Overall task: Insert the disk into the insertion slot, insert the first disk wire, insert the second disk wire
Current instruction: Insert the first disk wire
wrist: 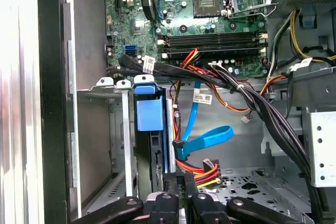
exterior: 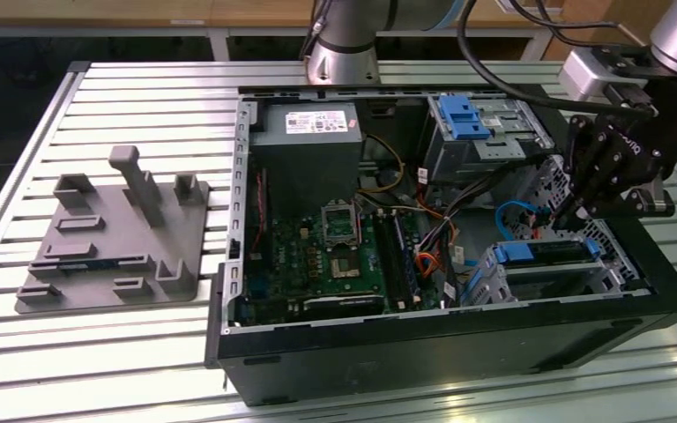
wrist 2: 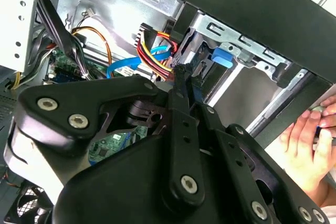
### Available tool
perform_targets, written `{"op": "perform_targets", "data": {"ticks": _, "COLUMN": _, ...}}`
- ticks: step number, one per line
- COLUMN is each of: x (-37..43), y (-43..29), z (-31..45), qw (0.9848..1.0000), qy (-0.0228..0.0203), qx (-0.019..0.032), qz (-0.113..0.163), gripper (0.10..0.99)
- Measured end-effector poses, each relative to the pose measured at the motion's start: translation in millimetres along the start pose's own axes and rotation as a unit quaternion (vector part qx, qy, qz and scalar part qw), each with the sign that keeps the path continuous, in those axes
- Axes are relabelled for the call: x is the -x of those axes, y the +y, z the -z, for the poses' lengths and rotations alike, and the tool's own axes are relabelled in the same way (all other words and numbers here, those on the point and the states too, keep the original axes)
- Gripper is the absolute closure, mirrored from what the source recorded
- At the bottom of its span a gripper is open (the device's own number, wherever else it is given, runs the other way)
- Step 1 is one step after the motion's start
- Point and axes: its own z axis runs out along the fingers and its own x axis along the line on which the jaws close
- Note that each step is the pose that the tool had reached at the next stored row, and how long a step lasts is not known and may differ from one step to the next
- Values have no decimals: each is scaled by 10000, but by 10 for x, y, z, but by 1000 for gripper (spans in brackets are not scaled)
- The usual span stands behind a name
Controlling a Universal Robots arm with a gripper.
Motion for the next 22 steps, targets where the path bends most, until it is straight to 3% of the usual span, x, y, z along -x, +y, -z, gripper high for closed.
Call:
{"op": "perform_targets", "data": {"ticks": 2, "x": -1, "y": 0, "z": 0, "qw": 10000, "qy": -11, "qx": 1, "qz": 2, "gripper": 922}}
{"op": "perform_targets", "data": {"ticks": 4, "x": -3, "y": 0, "z": -3, "qw": 10000, "qy": -93, "qx": 4, "qz": 20, "gripper": 922}}
{"op": "perform_targets", "data": {"ticks": 6, "x": -8, "y": -1, "z": -5, "qw": 9999, "qy": -149, "qx": -1, "qz": 38, "gripper": 922}}
{"op": "perform_targets", "data": {"ticks": 22, "x": -34, "y": -4, "z": -7, "qw": 9999, "qy": -158, "qx": -1, "qz": 41, "gripper": 922}}
